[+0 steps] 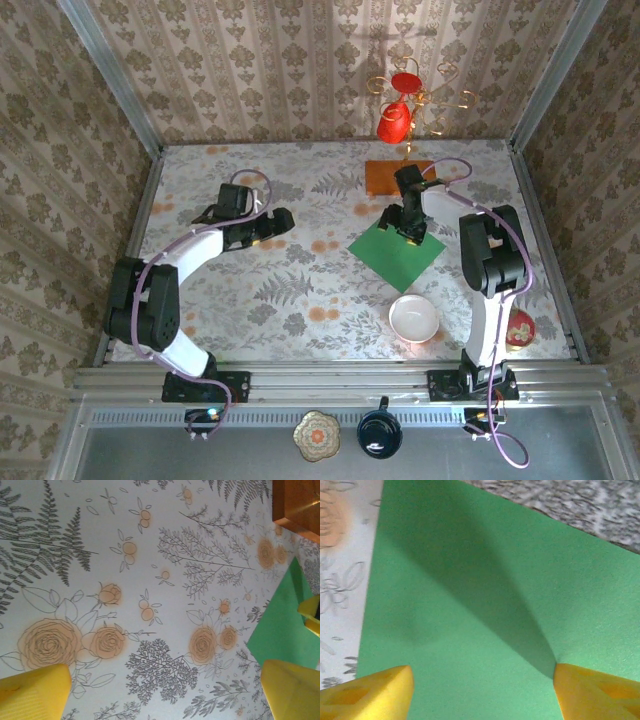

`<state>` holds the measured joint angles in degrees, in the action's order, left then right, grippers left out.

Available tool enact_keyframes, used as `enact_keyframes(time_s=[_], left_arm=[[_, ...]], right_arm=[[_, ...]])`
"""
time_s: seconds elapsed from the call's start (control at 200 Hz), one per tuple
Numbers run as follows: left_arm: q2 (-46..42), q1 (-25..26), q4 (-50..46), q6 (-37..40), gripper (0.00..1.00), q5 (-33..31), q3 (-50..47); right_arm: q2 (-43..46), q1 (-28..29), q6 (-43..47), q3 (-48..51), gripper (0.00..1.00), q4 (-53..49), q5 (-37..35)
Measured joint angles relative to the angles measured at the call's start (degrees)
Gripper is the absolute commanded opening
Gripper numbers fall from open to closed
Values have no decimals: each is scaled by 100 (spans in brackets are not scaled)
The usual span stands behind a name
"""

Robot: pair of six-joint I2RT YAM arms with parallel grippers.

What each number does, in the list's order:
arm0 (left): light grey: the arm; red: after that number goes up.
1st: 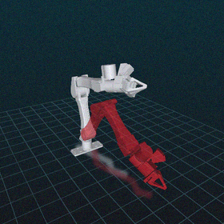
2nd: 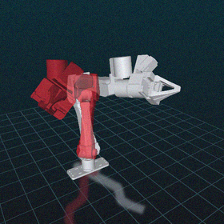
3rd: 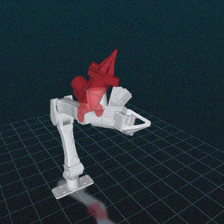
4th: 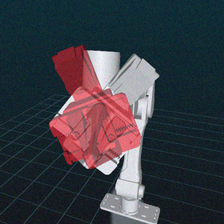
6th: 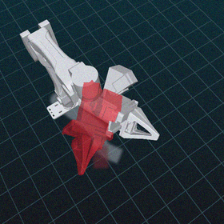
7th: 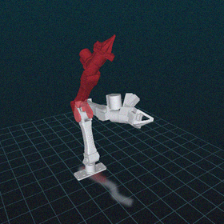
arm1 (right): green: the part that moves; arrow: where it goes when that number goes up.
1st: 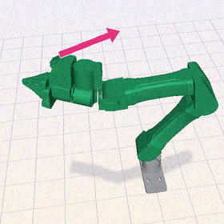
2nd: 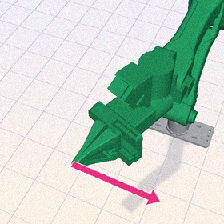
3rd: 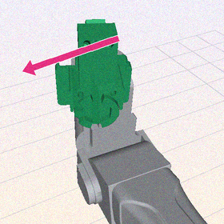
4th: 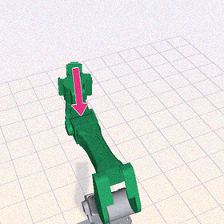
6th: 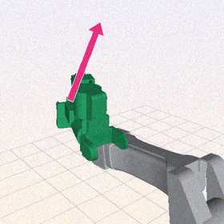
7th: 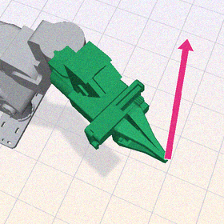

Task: Fold a paper plane with a square sheet of paper (pick it up from the middle)
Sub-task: Move the square sheet of paper to the center of the table, then first fold in half a square sheet of paper at the center of the table.

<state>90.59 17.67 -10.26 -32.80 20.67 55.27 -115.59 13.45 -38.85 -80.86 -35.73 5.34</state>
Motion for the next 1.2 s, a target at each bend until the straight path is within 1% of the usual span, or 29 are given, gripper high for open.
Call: enact_keyframes(time_s=[0.115, 0.21, 0.405, 0.49, 0.615, 0.69, 0.785, 0.88, 0.955, 1.085, 1.2], left_arm=[[24, 31, -72, -4, 100, 50, 105], [76, 31, -94, -4, 100, 83, 146], [129, 31, -118, -50, 100, 98, 146], [129, 31, -116, -98, 98, 96, 140], [129, 39, -120, -219, 92, 105, 98], [129, 116, -205, -260, 91, 122, 98], [129, 354, -413, -299, 86, 127, 111], [146, 688, -660, -302, 86, 195, 186], [243, 970, -833, -286, 87, 249, 356], [621, 1405, -1093, -168, 89, 317, 793], [1014, 1646, -1263, -79, 90, 339, 1121]], right_arm=[[-155, 184, 208, -219, 75, -31, 118], [-308, 503, 452, -398, 74, 13, 374], [-496, 1272, 876, -570, 70, 341, 1239], [-531, 1510, 940, -570, 65, 448, 1609], [-522, 1755, 909, -531, 64, 562, 1954], [-343, 1766, 793, -313, 63, 750, 1930], [297, 1659, 442, 308, 60, 986, 1722], [1032, 1554, 90, 918, 57, 1038, 1421], [1394, 1480, -168, 1281, 55, 1075, 1241], [1502, 1445, -483, 1738, 50, 1137, 1132], [1373, 1443, -612, 1797, 44, 1150, 1134]])
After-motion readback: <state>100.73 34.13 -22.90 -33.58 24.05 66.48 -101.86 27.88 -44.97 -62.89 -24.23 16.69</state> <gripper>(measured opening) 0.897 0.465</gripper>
